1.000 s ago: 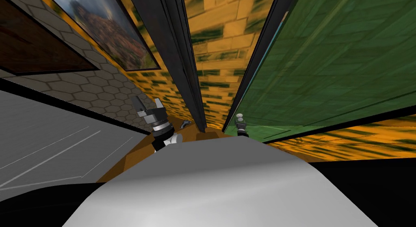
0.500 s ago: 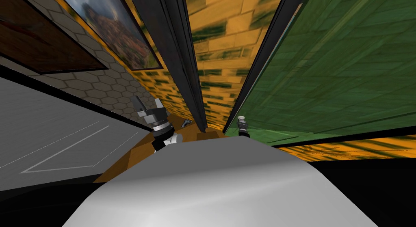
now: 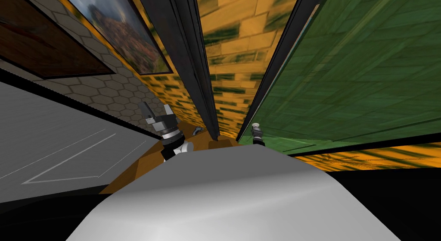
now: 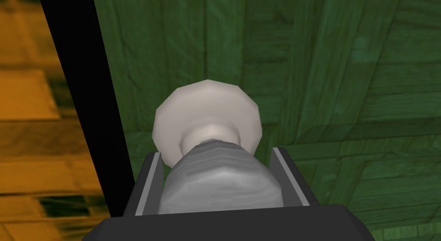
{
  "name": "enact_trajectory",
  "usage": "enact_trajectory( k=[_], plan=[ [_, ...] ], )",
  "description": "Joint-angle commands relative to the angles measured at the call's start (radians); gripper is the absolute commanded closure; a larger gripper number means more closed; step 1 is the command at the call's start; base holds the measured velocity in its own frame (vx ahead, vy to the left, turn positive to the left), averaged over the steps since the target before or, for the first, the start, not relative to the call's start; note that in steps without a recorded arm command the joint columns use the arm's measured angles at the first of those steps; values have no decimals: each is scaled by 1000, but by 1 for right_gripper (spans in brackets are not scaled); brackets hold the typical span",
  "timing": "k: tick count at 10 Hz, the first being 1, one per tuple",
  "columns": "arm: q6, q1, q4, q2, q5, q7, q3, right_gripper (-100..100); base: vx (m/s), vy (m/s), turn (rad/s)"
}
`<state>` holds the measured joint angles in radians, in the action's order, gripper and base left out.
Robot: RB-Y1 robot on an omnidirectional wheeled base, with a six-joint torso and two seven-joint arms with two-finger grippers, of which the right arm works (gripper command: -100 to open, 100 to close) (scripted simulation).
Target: Pull the door open
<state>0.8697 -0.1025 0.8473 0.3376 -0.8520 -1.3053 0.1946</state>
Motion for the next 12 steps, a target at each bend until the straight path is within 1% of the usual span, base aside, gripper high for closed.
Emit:
enact_trajectory(
  k=[1, 2, 4, 5, 10, 11, 12],
  plan=[
    [6, -8, 5, 15, 8, -21, 20, 100, -113, -32, 123],
    [7, -10, 7, 18, 10, -26, 25, 100, -210, -41, 122],
    [13, -20, 13, 34, 19, -49, 48, 100, -203, 13, 97],
    [19, -27, 18, 48, 27, -69, 67, 100, -199, -14, 118],
    [36, -52, 34, 92, 51, -133, 129, 100, -229, -29, 125],
    [33, -49, 28, 85, 48, -124, 122, 100, -86, -8, 25],
    [41, -59, 32, 97, 58, -141, 142, 100, -126, -12, 98]
  ],
)
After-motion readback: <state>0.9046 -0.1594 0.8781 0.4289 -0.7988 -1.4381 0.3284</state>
